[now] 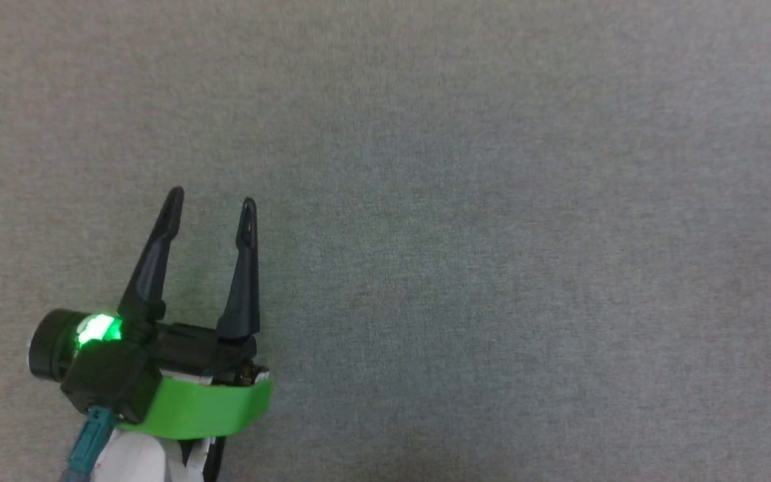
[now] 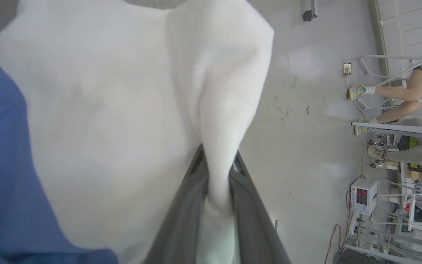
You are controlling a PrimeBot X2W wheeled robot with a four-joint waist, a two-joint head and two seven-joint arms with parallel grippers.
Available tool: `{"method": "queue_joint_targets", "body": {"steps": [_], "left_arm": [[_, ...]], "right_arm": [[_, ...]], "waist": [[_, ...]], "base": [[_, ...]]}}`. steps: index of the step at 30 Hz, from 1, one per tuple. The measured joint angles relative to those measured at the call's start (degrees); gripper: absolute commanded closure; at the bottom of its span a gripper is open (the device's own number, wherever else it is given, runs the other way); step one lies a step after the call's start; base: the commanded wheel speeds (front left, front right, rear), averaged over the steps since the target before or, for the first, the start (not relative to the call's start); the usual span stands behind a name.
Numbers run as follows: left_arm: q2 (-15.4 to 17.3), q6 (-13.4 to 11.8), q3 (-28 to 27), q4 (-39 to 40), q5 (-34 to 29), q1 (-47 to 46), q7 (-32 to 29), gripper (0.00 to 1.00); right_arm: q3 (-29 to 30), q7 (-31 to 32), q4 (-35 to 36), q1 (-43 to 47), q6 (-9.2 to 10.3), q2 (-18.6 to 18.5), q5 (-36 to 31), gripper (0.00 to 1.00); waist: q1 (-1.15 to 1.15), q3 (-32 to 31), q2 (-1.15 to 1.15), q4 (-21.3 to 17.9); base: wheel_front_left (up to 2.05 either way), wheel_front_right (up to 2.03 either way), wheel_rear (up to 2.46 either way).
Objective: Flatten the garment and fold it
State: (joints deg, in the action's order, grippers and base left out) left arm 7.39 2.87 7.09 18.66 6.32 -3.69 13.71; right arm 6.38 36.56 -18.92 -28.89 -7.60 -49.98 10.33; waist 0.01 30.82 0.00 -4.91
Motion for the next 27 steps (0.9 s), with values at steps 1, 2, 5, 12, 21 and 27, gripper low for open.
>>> {"method": "queue_joint_targets", "body": {"steps": [1,2,5,12,21,27], "left_arm": [[0.07,-0.01,-0.09,0.35,-0.14,-0.2,-0.01,0.0],[0.12,-0.02,-0.12,0.55,-0.23,-0.32,0.0,0.0],[0.27,-0.48,-0.27,1.02,-0.27,-0.9,0.0,0.0],[0.04,-1.43,-0.77,2.63,-0.08,-2.02,0.25,0.0],[0.22,-1.79,-0.91,1.78,0.03,-1.7,0.49,0.0],[0.12,-3.01,-1.48,0.37,0.33,0.29,0.49,0.0]], "right_arm": [[0.4,-0.3,-0.4,-0.17,0.0,-0.45,-0.36,1.0],[0.74,-0.46,-0.68,-0.36,0.0,-0.62,-0.56,1.0],[1.42,-1.46,-1.83,-0.87,0.0,-0.86,-1.3,1.0],[2.19,-3.44,-4.6,-2.81,0.0,0.14,-4.0,0.0],[1.21,-6.48,-9.18,-4.02,0.0,1.32,-6.05,0.0],[0.96,-8.92,-12.16,-3.94,0.0,2.8,-6.33,0.0]], "waist": [[0.0,0.86,0.0,0.01],[0.0,1.54,0.0,0.03],[0.0,3.77,0.0,0.19],[0.0,6.48,0.0,0.84],[0.0,2.86,0.0,1.02],[-0.01,-1.83,0.0,1.1]], "base": [[0.0,0.0,0.0],[0.0,0.0,0.0],[0.0,0.0,0.0],[0.0,0.0,0.0],[0.0,0.0,0.0],[0.0,0.0,0.0]]}}
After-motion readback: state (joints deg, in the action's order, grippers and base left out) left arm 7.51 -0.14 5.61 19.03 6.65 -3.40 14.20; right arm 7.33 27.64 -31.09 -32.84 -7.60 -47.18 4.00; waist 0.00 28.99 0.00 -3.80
